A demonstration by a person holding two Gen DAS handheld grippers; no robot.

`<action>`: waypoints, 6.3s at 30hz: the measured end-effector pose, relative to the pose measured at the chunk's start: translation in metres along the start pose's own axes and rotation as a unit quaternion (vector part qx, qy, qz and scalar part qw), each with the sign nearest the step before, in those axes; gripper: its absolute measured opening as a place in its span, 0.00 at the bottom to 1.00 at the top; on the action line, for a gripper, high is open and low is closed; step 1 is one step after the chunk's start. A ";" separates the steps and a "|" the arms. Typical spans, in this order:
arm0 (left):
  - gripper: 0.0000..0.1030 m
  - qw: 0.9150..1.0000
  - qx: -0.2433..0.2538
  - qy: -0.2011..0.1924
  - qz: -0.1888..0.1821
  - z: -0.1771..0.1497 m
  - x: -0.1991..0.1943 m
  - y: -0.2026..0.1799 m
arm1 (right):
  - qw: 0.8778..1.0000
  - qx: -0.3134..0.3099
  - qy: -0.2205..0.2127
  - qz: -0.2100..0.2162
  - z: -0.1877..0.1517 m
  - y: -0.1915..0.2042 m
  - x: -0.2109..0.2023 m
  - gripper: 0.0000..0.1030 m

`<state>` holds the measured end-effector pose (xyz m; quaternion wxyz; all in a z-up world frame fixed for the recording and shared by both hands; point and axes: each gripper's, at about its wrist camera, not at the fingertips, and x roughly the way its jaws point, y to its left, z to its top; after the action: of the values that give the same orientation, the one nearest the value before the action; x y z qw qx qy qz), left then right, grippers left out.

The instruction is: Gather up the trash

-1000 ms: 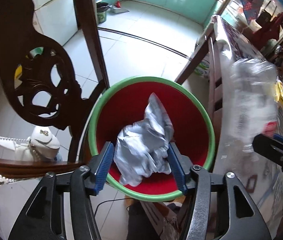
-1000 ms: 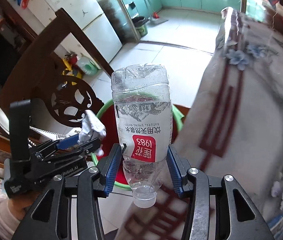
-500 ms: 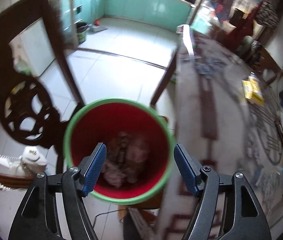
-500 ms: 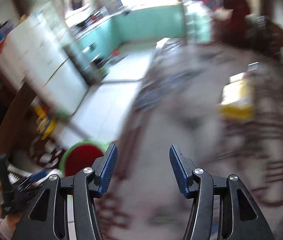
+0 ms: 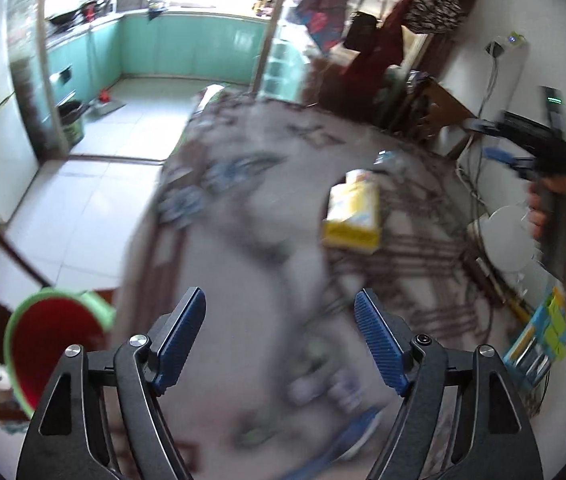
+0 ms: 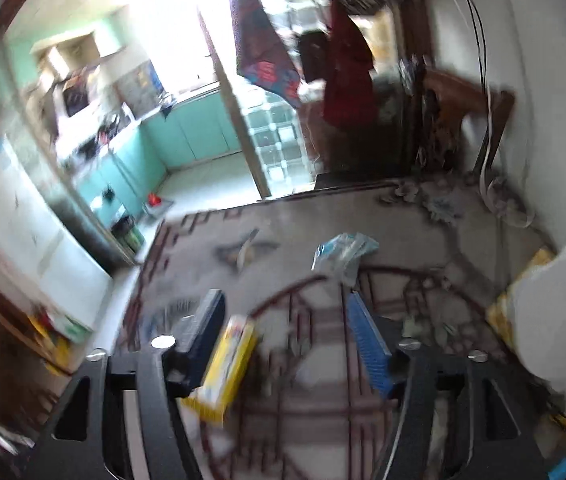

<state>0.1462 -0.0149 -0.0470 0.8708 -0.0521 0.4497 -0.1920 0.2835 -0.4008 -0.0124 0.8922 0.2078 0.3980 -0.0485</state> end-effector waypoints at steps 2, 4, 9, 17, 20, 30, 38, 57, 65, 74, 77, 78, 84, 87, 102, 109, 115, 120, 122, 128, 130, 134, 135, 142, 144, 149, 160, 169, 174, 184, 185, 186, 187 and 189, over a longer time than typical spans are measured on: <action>0.75 1.000 0.000 -0.011 -0.007 0.015 0.011 -0.028 | 0.999 0.019 0.033 -0.017 0.024 -0.026 0.050 0.67; 0.75 1.000 0.003 -0.015 -0.005 0.021 0.017 -0.045 | 0.997 0.050 0.049 -0.029 0.036 -0.047 0.095 0.67; 0.76 0.999 0.023 -0.008 0.024 0.045 0.055 -0.079 | 0.984 0.156 0.082 -0.038 0.051 -0.086 0.167 0.67; 0.76 0.995 0.030 0.056 0.073 0.069 0.148 -0.090 | 0.980 0.092 0.130 -0.121 0.054 -0.082 0.242 0.67; 0.76 0.994 0.040 0.065 0.075 0.072 0.167 -0.098 | 0.984 0.054 0.116 -0.123 0.048 -0.075 0.245 0.64; 0.72 0.990 0.058 0.106 0.067 0.071 0.213 -0.115 | 0.996 0.054 0.073 0.024 0.017 -0.092 0.201 0.11; 0.37 0.990 0.044 0.123 0.050 0.061 0.210 -0.105 | 0.997 0.041 0.043 0.057 -0.046 -0.082 0.109 0.11; 0.38 0.996 0.048 0.070 0.021 -0.022 0.049 -0.068 | 0.998 -0.021 0.038 0.036 -0.187 0.011 -0.051 0.11; 0.38 0.996 0.063 0.066 -0.003 -0.054 0.020 -0.045 | 0.998 -0.038 0.040 -0.003 -0.227 0.046 -0.087 0.12; 0.38 0.996 0.051 0.069 -0.002 -0.071 -0.006 0.000 | 0.997 -0.071 0.043 -0.006 -0.260 0.102 -0.105 0.12; 0.38 0.997 0.039 0.068 0.001 -0.076 -0.014 0.017 | 0.996 -0.074 0.044 0.003 -0.266 0.117 -0.105 0.12; 0.38 0.997 0.033 0.068 0.003 -0.077 -0.017 0.025 | 0.996 -0.076 0.044 0.005 -0.268 0.122 -0.106 0.12; 0.38 0.998 0.022 0.055 0.013 -0.076 -0.032 0.052 | 0.994 -0.103 0.037 0.011 -0.277 0.160 -0.110 0.12; 0.38 0.999 0.013 0.049 0.018 -0.077 -0.038 0.067 | 0.991 -0.125 0.035 0.013 -0.282 0.182 -0.110 0.12; 0.38 0.992 -0.076 0.034 0.092 -0.092 -0.063 0.181 | 0.969 -0.228 0.057 0.076 -0.321 0.317 -0.074 0.12; 0.38 0.986 -0.112 0.035 0.116 -0.102 -0.074 0.231 | 0.955 -0.266 0.084 0.106 -0.344 0.378 -0.047 0.12; 0.38 0.983 -0.130 0.045 0.121 -0.107 -0.074 0.260 | 0.943 -0.293 0.106 0.116 -0.359 0.416 -0.022 0.13; 0.38 0.982 -0.133 0.055 0.125 -0.107 -0.065 0.276 | 0.937 -0.304 0.129 0.115 -0.367 0.431 0.001 0.12; 0.38 0.981 -0.137 0.061 0.124 -0.107 -0.060 0.281 | 0.936 -0.305 0.139 0.112 -0.369 0.435 0.011 0.12; 0.38 0.979 -0.140 0.080 0.127 -0.105 -0.043 0.292 | 0.933 -0.296 0.175 0.109 -0.372 0.437 0.044 0.13; 0.38 0.978 -0.137 0.087 0.129 -0.105 -0.037 0.295 | 0.933 -0.293 0.180 0.107 -0.373 0.438 0.049 0.12; 0.38 0.977 -0.139 0.093 0.132 -0.103 -0.030 0.298 | 0.931 -0.296 0.187 0.105 -0.374 0.439 0.057 0.13; 0.38 0.977 -0.138 0.095 0.134 -0.103 -0.029 0.298 | 0.930 -0.297 0.189 0.106 -0.374 0.440 0.058 0.13; 0.71 0.976 -0.139 0.087 0.146 -0.101 -0.031 0.298 | 0.925 -0.301 0.202 0.112 -0.377 0.441 0.061 0.48; 0.74 0.975 -0.142 0.075 0.152 -0.102 -0.037 0.297 | 0.928 -0.300 0.192 0.109 -0.375 0.439 0.056 0.57; 0.79 0.975 -0.144 0.053 0.162 -0.101 -0.057 0.286 | 0.935 -0.300 0.156 0.104 -0.363 0.426 0.025 0.57; 1.00 0.975 -0.168 -0.053 0.135 -0.102 -0.108 0.197 | 0.952 -0.278 0.042 0.117 -0.323 0.350 -0.088 0.75; 1.00 0.969 -0.137 -0.140 0.150 -0.109 -0.129 0.114 | 0.958 -0.265 -0.057 0.091 -0.306 0.275 -0.151 0.79; 1.00 0.964 -0.113 -0.170 0.169 -0.112 -0.139 0.080 | 0.955 -0.259 -0.109 0.092 -0.301 0.247 -0.183 0.81; 1.00 0.951 -0.096 -0.223 0.192 -0.119 -0.158 0.043 | 0.954 -0.236 -0.146 0.109 -0.295 0.218 -0.215 0.87; 1.00 0.947 -0.094 -0.230 0.201 -0.120 -0.160 0.041 | 0.954 -0.236 -0.148 0.107 -0.295 0.217 -0.217 0.87; 1.00 0.946 -0.093 -0.232 0.208 -0.120 -0.160 0.039 | 0.954 -0.237 -0.156 0.100 -0.297 0.216 -0.219 0.87; 1.00 0.944 -0.088 -0.231 0.219 -0.119 -0.160 0.037 | 0.952 -0.237 -0.166 0.096 -0.299 0.214 -0.222 0.87; 1.00 0.941 -0.084 -0.228 0.237 -0.118 -0.158 0.034 | 0.950 -0.232 -0.186 0.095 -0.302 0.213 -0.227 0.87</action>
<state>-0.0216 0.0866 -0.0050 0.9627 -0.0594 0.2532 0.0750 -0.0255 -0.1018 0.0437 0.9744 0.0189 0.2041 0.0927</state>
